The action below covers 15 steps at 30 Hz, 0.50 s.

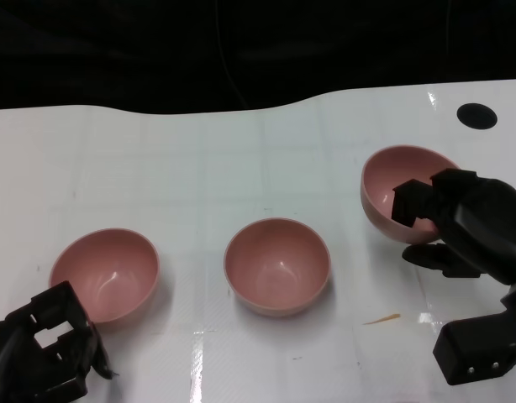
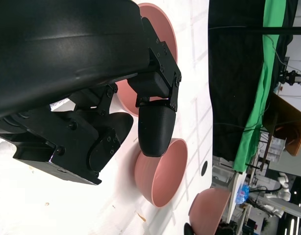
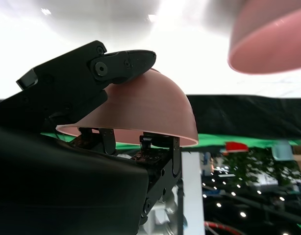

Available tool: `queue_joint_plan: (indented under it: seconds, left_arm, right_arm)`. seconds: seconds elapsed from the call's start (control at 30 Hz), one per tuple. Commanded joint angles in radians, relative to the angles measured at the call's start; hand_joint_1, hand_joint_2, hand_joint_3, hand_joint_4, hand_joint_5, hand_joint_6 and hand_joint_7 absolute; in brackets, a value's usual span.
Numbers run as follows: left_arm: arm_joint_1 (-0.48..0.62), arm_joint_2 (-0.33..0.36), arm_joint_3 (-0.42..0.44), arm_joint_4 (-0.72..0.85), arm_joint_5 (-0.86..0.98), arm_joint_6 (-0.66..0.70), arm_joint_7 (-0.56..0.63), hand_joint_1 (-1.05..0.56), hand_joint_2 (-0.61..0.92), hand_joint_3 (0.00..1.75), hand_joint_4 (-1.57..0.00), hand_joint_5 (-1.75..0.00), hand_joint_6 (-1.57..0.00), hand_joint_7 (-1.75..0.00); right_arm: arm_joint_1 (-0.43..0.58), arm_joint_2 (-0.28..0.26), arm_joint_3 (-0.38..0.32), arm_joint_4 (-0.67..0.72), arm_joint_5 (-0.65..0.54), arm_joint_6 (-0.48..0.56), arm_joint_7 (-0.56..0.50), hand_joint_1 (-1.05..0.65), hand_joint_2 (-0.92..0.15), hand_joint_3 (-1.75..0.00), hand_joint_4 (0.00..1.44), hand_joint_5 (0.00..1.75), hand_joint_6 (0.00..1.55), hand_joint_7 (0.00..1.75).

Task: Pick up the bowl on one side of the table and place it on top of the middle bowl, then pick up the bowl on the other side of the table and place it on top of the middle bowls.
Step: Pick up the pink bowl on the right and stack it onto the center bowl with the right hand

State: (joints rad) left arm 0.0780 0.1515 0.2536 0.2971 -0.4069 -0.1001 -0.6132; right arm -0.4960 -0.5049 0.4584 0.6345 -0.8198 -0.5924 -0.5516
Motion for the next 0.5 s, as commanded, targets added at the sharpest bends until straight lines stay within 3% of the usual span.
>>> queue_joint_plan:
  seconds: [0.03,0.17,0.27,0.5]
  left_arm:
    - [-0.002,0.014,0.0,-0.01,0.002,0.006,0.01,0.0,0.57,1.26,-0.79,-1.75,-0.71,-1.63]
    - [0.001,0.014,0.0,-0.032,-0.012,0.05,0.013,0.01,0.6,1.24,-0.79,-1.75,-0.71,-1.63]
    - [0.002,0.013,0.001,-0.038,-0.007,0.05,0.013,0.02,0.61,1.23,-0.79,-1.75,-0.71,-1.63]
    - [0.001,0.014,0.002,-0.038,-0.008,0.052,0.005,0.02,0.6,1.24,-0.8,-1.75,-0.72,-1.64]
  right_arm:
    - [0.009,-0.023,-0.02,-0.043,0.015,-0.027,0.029,-0.14,-0.8,-0.59,0.87,1.75,0.6,1.75]
    - [0.016,-0.018,-0.029,-0.113,0.029,-0.06,0.083,-0.18,-0.77,-0.73,0.88,1.75,0.6,1.75]
    - [0.023,-0.009,-0.031,-0.182,0.029,-0.059,0.125,-0.18,-0.65,-0.87,0.88,1.75,0.61,1.75]
    - [0.029,0.009,-0.02,-0.308,0.028,-0.049,0.248,-0.19,-0.61,-0.77,0.86,1.75,0.58,1.75]
